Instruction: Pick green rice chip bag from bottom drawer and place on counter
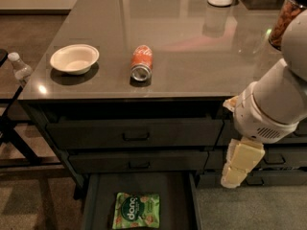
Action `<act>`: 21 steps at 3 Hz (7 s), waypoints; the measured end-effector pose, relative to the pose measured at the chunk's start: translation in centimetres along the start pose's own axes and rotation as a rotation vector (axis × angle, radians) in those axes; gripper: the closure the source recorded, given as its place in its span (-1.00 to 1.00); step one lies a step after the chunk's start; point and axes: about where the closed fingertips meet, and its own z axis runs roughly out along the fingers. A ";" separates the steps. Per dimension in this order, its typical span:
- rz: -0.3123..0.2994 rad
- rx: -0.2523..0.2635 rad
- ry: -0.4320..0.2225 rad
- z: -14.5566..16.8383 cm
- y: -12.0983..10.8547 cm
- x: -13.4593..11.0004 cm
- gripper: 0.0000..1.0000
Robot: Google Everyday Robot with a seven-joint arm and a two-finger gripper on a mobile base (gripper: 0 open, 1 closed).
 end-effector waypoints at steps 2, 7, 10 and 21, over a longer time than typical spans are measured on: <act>0.097 -0.153 -0.058 7.8 4.1 0.1 -1.00; 0.167 -0.308 -0.164 29.5 8.5 -1.6 -1.00; 0.239 -0.389 -0.181 39.7 10.1 -1.8 -1.00; 0.298 -0.446 -0.314 66.7 7.9 -4.3 -1.00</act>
Offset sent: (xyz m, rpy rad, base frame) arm -0.0778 0.0613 -0.2219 0.2133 0.4085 -0.0977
